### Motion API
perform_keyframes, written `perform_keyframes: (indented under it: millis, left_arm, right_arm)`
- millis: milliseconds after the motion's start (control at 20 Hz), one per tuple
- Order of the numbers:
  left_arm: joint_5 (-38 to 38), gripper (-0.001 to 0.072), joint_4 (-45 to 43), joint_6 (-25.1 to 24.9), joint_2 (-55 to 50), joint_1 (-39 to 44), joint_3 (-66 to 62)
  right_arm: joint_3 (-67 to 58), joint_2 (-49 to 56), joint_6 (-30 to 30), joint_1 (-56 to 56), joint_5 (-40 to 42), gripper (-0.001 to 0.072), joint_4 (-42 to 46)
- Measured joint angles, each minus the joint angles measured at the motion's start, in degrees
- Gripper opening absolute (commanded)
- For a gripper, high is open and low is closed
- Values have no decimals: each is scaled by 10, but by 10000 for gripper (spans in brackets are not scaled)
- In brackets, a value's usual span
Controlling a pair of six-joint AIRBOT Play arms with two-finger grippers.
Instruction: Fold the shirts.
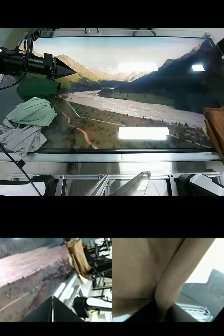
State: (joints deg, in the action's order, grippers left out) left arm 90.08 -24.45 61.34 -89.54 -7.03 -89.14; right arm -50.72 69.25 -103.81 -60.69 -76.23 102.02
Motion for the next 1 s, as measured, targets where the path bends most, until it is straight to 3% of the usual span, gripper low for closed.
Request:
perform_keyframes:
  millis: [50,450,500,550,600,850,1000]
  left_arm:
    - [0,24,0,0,0,0,0]
    - [-1,23,0,0,0,0,-3]
    - [-1,23,0,0,0,0,-9]
    - [-3,23,0,0,0,0,-19]
    - [-5,22,0,0,0,0,-33]
    - [-13,21,-2,2,3,0,-108]
    - [-25,21,-37,12,31,2,-79]
  right_arm:
    - [0,0,0,0,0,705,0]
    - [-47,0,-6,1,-55,696,-17]
    - [-68,0,-5,2,-69,596,-36]
    - [-93,0,-1,6,-83,204,-61]
    - [-117,0,2,13,-95,36,-91]
    - [-190,-23,43,102,-94,18,-273]
    - [-197,-56,83,191,-79,18,-331]
